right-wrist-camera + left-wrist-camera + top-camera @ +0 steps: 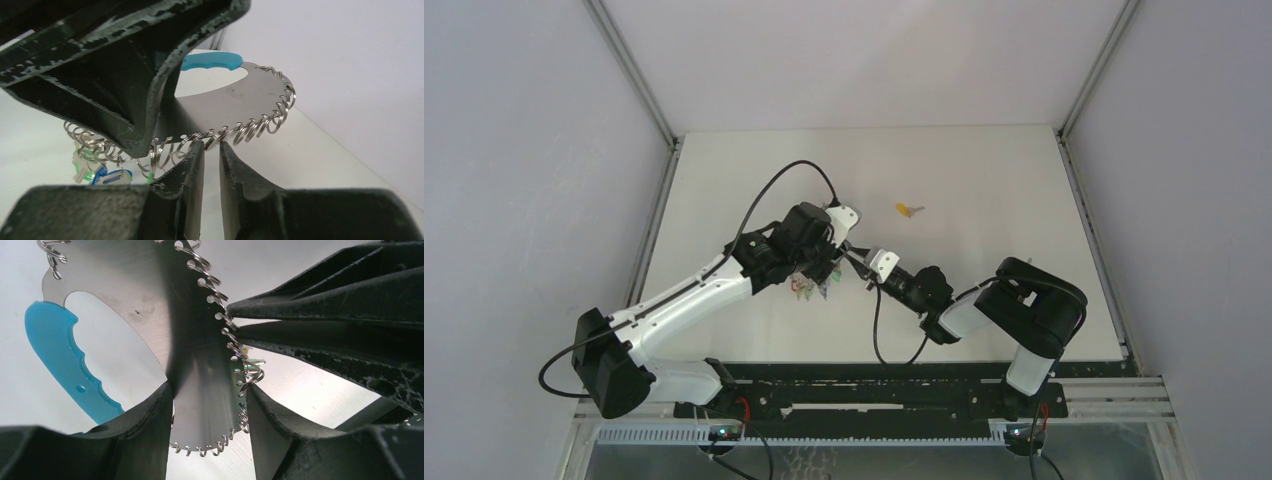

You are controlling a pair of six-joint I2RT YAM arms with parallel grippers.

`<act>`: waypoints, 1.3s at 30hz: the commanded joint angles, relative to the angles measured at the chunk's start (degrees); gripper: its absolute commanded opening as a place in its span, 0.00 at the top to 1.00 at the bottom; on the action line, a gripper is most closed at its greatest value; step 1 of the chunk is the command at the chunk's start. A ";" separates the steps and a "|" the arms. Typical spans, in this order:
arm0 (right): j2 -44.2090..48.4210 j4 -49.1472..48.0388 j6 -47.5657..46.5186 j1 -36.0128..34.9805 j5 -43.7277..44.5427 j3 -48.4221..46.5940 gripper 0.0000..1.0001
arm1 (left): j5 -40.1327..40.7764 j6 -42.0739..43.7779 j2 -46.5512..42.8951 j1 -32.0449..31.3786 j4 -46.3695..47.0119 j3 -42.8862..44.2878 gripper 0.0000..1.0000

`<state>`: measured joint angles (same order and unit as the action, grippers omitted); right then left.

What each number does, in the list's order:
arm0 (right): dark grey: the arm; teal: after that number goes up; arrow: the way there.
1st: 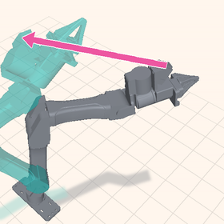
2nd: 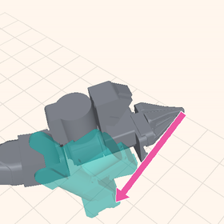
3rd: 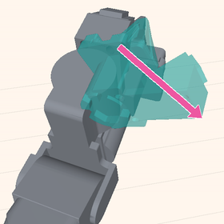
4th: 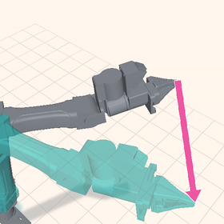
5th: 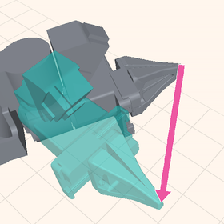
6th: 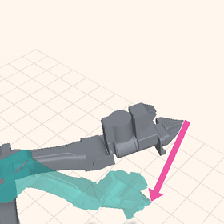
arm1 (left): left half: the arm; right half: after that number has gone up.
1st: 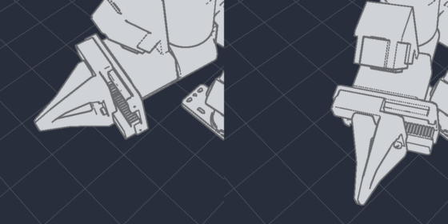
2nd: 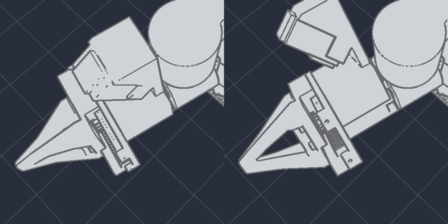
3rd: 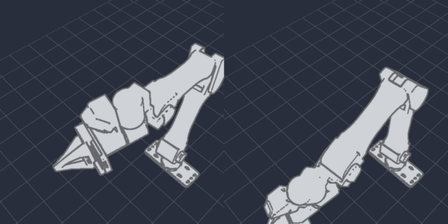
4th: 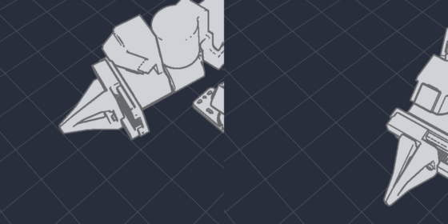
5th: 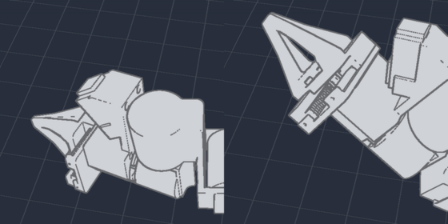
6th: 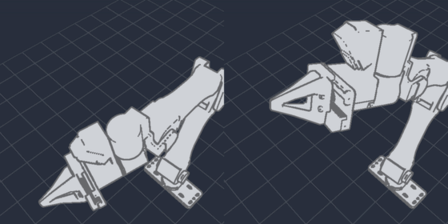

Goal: Put the keys on the keyring

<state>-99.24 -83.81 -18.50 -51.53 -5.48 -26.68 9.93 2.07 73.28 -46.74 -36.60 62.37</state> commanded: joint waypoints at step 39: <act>2.89 5.13 7.47 9.80 -17.06 1.90 1.00 | -18.67 -27.72 -8.88 9.72 55.61 -34.78 0.51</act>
<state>-98.80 -79.31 -13.58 -43.44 -17.89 -23.92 -6.11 -20.88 68.16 -39.59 1.89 33.89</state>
